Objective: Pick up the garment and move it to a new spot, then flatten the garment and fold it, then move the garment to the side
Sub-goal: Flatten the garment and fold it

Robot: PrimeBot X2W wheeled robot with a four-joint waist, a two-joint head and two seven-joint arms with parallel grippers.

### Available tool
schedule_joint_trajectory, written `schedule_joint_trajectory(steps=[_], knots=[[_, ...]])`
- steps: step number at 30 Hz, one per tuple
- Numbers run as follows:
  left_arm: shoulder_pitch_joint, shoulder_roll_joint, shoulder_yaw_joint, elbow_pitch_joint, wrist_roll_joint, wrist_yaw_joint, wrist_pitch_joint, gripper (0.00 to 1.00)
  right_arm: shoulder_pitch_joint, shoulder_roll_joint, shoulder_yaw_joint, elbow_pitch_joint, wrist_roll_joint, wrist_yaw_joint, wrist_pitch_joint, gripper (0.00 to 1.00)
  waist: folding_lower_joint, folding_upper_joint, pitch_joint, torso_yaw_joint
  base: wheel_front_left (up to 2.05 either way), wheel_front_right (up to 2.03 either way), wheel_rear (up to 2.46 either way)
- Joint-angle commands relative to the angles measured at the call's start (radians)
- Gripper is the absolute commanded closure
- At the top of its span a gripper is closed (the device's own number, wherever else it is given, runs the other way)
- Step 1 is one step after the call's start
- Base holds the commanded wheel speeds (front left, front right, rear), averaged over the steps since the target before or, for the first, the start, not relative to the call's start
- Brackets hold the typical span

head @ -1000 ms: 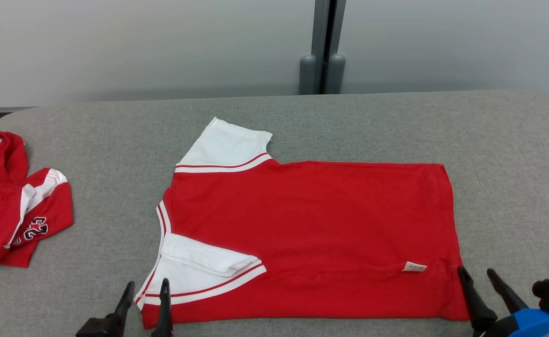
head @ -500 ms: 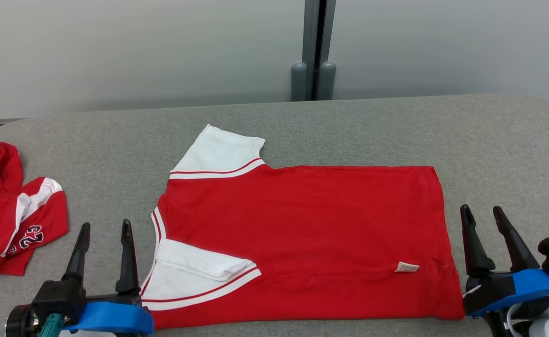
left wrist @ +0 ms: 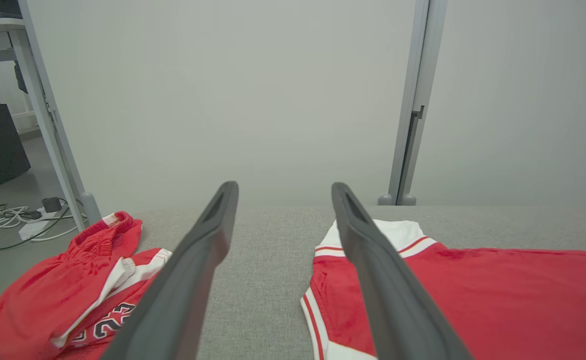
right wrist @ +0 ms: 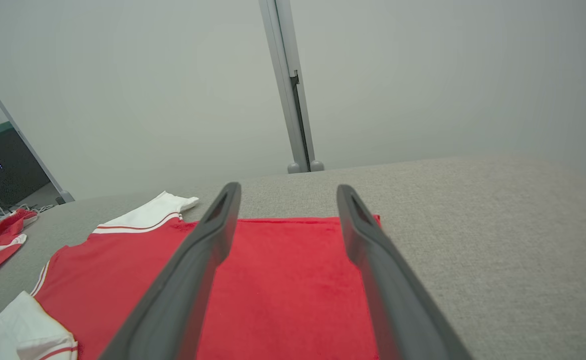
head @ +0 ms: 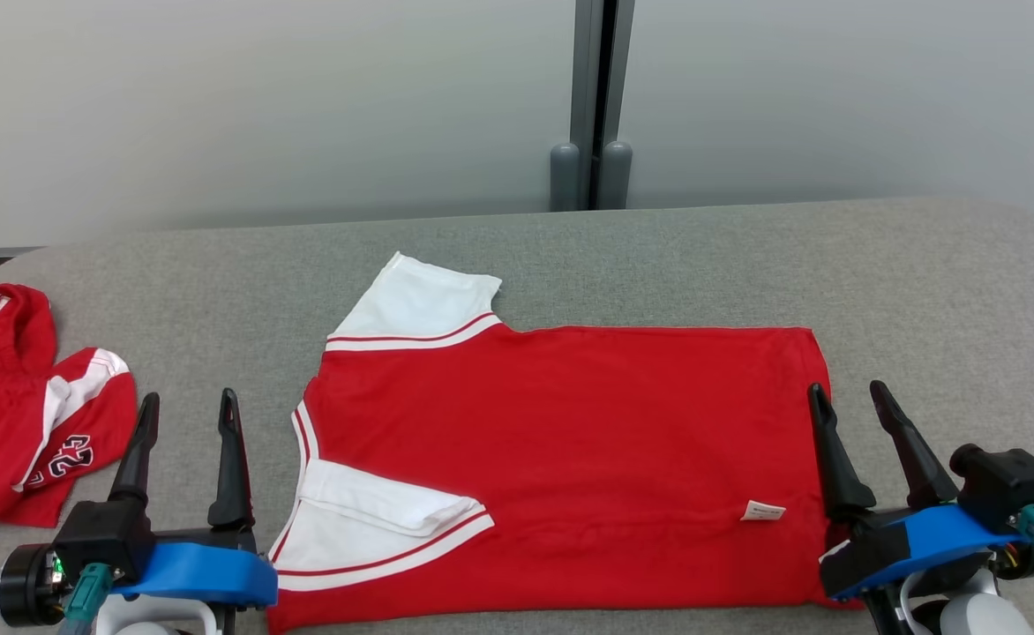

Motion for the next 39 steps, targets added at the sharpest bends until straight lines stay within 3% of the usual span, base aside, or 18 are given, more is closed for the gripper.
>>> schedule_joint_trajectory(steps=[1, 7, 34, 39], knots=[[-0.016, 0.002, 0.0, 0.006, 0.003, -0.005, -0.005, 0.0, 0.005, 0.003, 0.0, -0.004, -0.01, 0.001, -0.006, 0.0, -0.0001, 0.0, -0.003, 0.001, 0.0, 0.0, 0.0], [-0.021, 0.001, -0.003, 0.047, -0.01, -0.022, 0.001, 0.0, 0.025, 0.01, 0.002, -0.013, -0.032, 0.001, -0.003, 0.0, -0.0001, 0.0, -0.013, 0.003, 0.0, 0.0, 0.0], [-0.032, 0.017, -0.026, 0.088, -0.02, -0.009, 0.015, 0.0, 0.05, 0.02, -0.012, -0.02, -0.095, 0.001, 0.018, 0.0, -0.0001, 0.0, -0.008, 0.006, 0.0, 0.0, 0.0], [-0.076, 0.033, -0.022, 0.088, -0.029, -0.023, 0.023, 0.0, 0.005, 0.012, -0.045, -0.014, -0.099, 0.001, 0.02, 0.0, -0.0001, 0.0, 0.01, 0.001, 0.0, 0.0, 0.0]])
